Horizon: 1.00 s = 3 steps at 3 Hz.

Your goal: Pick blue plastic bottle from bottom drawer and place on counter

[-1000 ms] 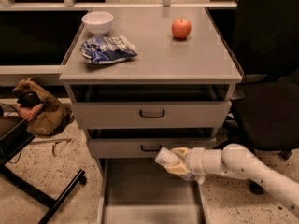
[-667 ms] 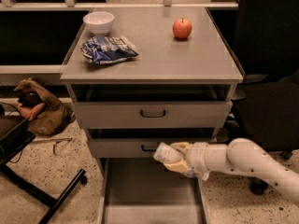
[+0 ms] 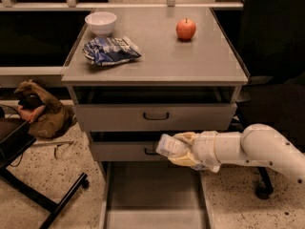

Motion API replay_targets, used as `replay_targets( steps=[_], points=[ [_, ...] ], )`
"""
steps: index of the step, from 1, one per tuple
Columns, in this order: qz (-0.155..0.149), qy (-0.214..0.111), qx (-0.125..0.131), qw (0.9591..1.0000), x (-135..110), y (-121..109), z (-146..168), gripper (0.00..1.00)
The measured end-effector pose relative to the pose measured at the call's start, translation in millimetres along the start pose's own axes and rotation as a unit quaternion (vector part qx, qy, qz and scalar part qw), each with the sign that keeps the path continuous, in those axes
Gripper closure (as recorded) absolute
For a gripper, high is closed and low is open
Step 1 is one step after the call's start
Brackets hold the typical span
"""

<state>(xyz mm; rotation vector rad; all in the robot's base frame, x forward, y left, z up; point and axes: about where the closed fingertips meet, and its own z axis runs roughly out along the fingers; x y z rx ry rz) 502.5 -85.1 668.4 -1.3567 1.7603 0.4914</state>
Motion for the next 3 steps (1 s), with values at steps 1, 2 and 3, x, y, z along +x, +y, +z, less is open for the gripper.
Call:
replay_targets(
  steps=[1, 2, 3],
  points=[
    [-0.018, -0.020, 0.027, 0.9993, -23, -13, -17, 1.00],
    [-0.070, -0.079, 0.075, 0.9916, -85, -40, -69, 1.00],
    [-0.133, -0.166, 0.114, 0.9705, -159, -70, -120, 1.00]
  ],
)
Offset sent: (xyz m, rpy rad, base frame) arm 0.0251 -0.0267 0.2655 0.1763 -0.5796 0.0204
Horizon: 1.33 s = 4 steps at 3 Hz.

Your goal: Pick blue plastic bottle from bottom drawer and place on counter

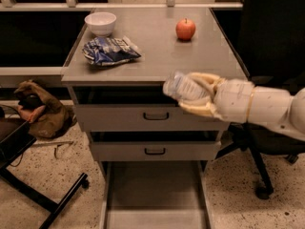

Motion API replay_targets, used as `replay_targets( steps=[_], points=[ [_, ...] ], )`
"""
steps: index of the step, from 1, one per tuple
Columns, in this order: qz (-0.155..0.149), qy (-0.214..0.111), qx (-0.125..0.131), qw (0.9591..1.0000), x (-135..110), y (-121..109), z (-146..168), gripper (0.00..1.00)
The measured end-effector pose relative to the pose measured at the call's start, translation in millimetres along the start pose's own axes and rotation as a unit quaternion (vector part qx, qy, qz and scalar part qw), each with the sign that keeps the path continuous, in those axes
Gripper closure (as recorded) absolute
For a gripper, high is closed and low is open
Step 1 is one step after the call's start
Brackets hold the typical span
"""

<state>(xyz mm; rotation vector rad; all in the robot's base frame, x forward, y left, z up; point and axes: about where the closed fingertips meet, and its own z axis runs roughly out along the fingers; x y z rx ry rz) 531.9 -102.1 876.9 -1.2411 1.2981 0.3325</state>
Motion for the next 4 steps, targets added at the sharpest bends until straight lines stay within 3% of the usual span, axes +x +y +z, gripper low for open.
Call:
replay_targets(
  steps=[3, 4],
  points=[
    [-0.025, -0.025, 0.015, 0.9992, -15, -22, 5, 1.00],
    [-0.066, -0.083, 0.014, 0.9943, -29, -52, 29, 1.00]
  ],
)
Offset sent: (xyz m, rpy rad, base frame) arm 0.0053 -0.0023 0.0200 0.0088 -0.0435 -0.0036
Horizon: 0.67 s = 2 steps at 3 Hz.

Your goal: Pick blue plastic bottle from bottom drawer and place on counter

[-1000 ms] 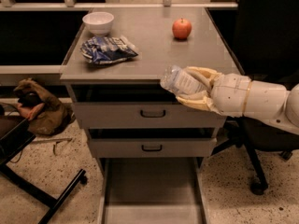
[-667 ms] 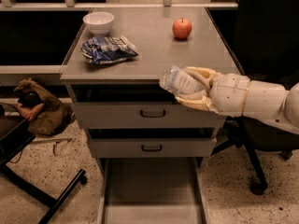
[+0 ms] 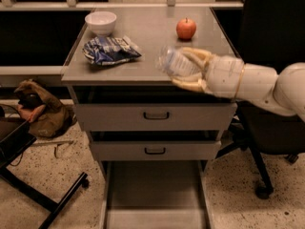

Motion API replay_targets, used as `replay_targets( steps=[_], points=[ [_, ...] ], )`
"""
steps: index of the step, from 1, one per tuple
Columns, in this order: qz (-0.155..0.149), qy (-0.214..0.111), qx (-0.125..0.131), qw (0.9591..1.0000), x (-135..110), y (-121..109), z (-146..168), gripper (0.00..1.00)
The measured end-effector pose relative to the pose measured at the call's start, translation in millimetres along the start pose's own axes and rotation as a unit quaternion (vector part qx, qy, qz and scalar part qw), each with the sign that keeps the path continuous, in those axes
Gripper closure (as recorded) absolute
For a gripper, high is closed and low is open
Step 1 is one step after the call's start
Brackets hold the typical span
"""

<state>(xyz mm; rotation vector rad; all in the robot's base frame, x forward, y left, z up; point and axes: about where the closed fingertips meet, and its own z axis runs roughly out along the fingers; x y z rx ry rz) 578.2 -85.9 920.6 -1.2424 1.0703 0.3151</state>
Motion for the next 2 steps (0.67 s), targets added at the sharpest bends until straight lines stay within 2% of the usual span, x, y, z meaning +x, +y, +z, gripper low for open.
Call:
replay_targets(
  steps=[1, 2],
  points=[
    [-0.080, -0.050, -0.005, 0.9955, -21, -44, 42, 1.00],
    [-0.185, -0.044, 0.011, 0.9817, -42, -90, 75, 1.00]
  ],
)
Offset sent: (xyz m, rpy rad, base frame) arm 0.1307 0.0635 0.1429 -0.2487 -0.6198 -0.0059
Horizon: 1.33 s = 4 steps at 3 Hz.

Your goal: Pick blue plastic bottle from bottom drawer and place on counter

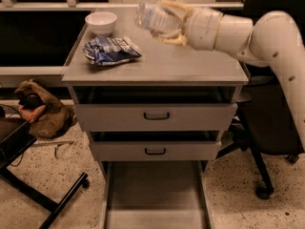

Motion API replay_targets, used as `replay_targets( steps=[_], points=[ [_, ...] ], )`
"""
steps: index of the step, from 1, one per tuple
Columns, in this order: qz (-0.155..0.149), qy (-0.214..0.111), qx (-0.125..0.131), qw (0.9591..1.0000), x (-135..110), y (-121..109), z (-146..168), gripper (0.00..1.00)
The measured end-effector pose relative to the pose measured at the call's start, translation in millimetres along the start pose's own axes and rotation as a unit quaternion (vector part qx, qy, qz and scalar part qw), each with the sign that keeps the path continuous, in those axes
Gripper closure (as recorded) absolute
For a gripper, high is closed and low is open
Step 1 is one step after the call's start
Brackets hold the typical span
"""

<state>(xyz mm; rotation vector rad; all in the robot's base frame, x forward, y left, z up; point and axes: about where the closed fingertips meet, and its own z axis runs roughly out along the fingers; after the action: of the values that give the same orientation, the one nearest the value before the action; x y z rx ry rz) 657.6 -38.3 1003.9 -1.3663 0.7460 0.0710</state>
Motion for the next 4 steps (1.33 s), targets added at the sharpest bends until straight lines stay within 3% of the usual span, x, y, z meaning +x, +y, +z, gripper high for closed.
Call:
replay_targets(
  steps=[1, 2, 3, 4],
  points=[
    [-0.080, 0.061, -0.034, 0.9944, 11, -17, 33, 1.00],
    [-0.088, 0.136, -0.105, 0.9812, 42, -8, 47, 1.00],
    [-0.051, 0.190, -0.184, 0.9630, 79, 27, 43, 1.00],
    [-0.018, 0.227, -0.251, 0.9407, 103, 52, 36, 1.00]
  ],
)
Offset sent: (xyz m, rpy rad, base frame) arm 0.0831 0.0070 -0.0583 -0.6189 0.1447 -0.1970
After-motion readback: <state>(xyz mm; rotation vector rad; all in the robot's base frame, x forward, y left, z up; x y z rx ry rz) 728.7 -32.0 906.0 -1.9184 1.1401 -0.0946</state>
